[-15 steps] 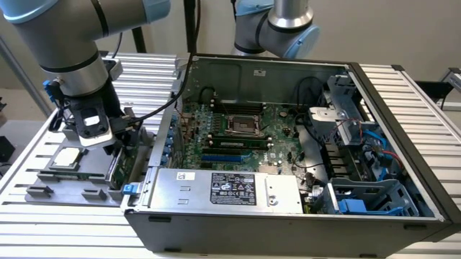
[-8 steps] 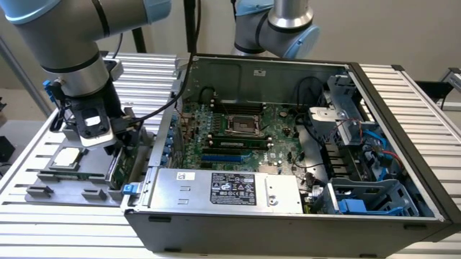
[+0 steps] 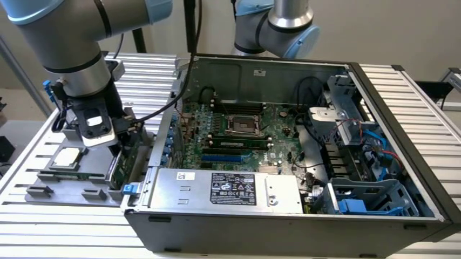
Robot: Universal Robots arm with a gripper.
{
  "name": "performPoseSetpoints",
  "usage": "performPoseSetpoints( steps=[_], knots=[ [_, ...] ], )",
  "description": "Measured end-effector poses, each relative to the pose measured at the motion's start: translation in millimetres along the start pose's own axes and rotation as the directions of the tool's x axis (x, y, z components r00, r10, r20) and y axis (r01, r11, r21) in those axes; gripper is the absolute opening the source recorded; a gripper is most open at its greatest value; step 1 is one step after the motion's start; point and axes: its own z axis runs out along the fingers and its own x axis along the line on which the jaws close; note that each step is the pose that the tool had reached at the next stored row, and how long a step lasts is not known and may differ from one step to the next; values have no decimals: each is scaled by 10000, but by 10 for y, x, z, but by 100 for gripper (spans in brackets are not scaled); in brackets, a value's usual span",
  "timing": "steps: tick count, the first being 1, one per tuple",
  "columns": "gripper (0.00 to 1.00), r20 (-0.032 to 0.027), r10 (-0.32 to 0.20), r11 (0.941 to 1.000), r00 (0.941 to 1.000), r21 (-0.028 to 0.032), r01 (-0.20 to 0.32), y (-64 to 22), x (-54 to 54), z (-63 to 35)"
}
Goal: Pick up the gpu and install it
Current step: 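Pick up the gpu and move the gpu toward the slot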
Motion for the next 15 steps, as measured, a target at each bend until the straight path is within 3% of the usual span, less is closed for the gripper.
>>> performPoseSetpoints(
  steps=[6, 7, 15],
  knots=[
    [31, -5, -1, 10000, 10000, 4, 1, 5, -8, 7],
    [27, -4, -1, 10000, 10000, 5, 1, 6, -9, 7],
    [27, -1, 0, 10000, 10000, 1, 0, 7, -9, 10]
  ],
)
